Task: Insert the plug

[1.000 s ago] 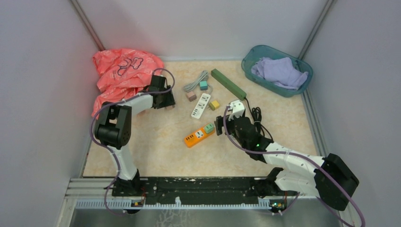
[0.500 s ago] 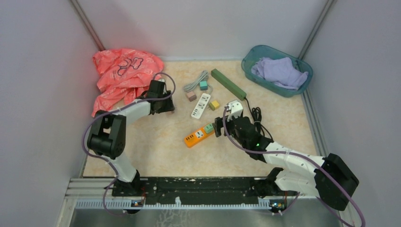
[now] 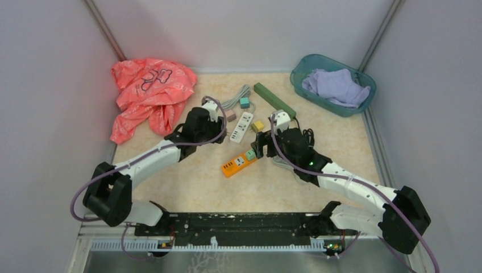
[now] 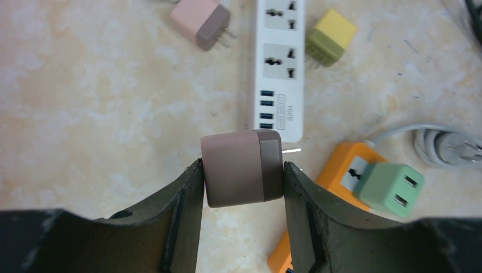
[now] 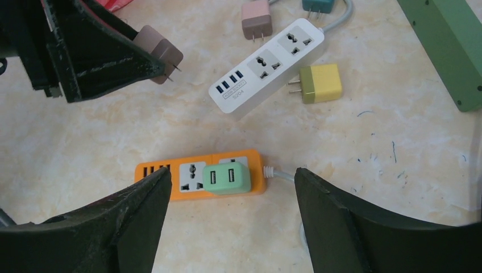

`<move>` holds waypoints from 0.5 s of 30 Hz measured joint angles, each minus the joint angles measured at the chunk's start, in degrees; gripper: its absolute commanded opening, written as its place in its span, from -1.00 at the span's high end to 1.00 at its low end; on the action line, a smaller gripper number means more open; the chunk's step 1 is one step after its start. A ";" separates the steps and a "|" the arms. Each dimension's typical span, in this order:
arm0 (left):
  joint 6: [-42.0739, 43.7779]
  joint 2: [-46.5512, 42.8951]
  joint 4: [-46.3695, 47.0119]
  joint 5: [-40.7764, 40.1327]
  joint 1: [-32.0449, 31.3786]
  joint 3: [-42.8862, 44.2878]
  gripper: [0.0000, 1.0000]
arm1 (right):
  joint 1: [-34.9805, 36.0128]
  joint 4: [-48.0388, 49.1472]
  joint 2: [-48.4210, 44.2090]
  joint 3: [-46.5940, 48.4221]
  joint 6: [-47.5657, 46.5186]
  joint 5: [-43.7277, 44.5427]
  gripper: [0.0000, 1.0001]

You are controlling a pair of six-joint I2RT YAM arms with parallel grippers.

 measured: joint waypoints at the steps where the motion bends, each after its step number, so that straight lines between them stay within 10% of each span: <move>1: 0.76 -1.18 0.50 0.02 -1.03 -0.59 0.07 | -0.33 -1.05 0.22 0.76 0.44 -0.46 -0.57; 15: 12.59 -11.21 9.22 2.56 -9.94 -6.47 0.12 | -9.20 -9.77 3.34 10.05 5.51 -15.76 -0.51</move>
